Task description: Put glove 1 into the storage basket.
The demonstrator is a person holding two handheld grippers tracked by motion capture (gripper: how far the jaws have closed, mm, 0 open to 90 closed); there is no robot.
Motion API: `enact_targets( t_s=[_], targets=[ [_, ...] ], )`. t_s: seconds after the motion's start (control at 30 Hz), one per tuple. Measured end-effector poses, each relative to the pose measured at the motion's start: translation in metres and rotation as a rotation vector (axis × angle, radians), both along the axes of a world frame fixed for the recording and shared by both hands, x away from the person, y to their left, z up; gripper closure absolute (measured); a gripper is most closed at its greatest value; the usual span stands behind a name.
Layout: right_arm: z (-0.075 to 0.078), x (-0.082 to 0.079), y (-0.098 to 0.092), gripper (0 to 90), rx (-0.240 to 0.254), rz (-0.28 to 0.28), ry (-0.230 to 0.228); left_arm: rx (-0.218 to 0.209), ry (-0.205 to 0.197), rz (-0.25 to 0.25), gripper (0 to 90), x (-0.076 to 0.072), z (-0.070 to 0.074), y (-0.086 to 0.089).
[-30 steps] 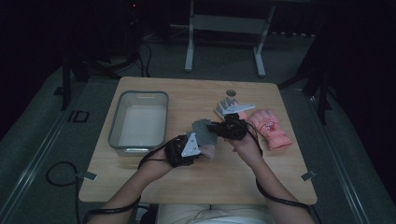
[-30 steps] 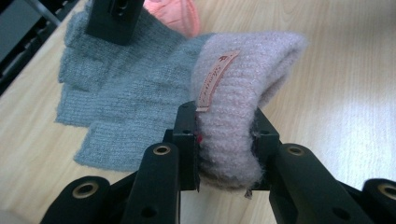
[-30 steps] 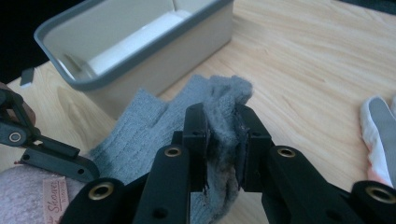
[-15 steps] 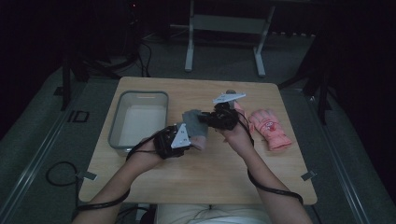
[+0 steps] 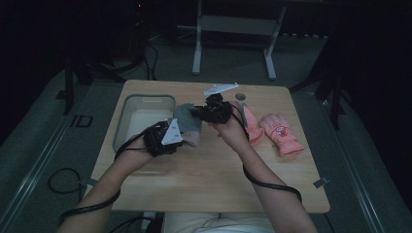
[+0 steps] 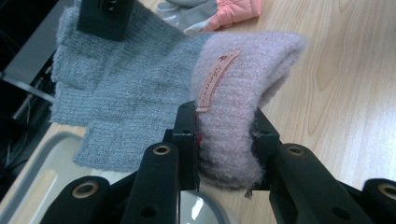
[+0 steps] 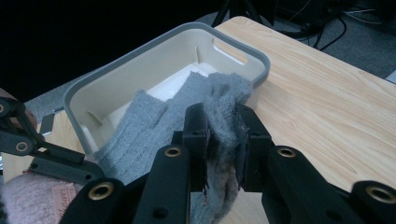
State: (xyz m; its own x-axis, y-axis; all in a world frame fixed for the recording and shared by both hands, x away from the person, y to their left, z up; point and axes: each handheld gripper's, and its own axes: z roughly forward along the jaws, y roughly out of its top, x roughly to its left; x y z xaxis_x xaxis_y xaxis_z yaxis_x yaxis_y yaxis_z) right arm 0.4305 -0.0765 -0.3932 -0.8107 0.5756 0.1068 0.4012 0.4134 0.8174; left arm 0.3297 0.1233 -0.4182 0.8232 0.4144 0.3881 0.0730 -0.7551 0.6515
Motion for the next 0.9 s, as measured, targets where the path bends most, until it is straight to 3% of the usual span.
enact_targets(
  t_s=[0.23,0.57,0.77,0.9],
  targets=[
    [-0.002,0.007,0.024,76.9,0.008,0.016,0.019,-0.02,0.018,0.02,70.5,0.005,0.002,0.03],
    [-0.002,0.021,0.075,76.8,-0.007,0.041,0.022,0.021,0.017,0.072,70.5,0.014,0.003,0.069],
    [-0.011,0.033,0.102,76.8,0.008,0.056,0.053,0.032,0.039,0.102,70.4,0.02,-0.005,0.092],
    [-0.026,0.038,0.115,76.7,0.006,0.054,0.083,0.069,0.057,0.101,70.3,0.026,-0.017,0.101]
  ],
)
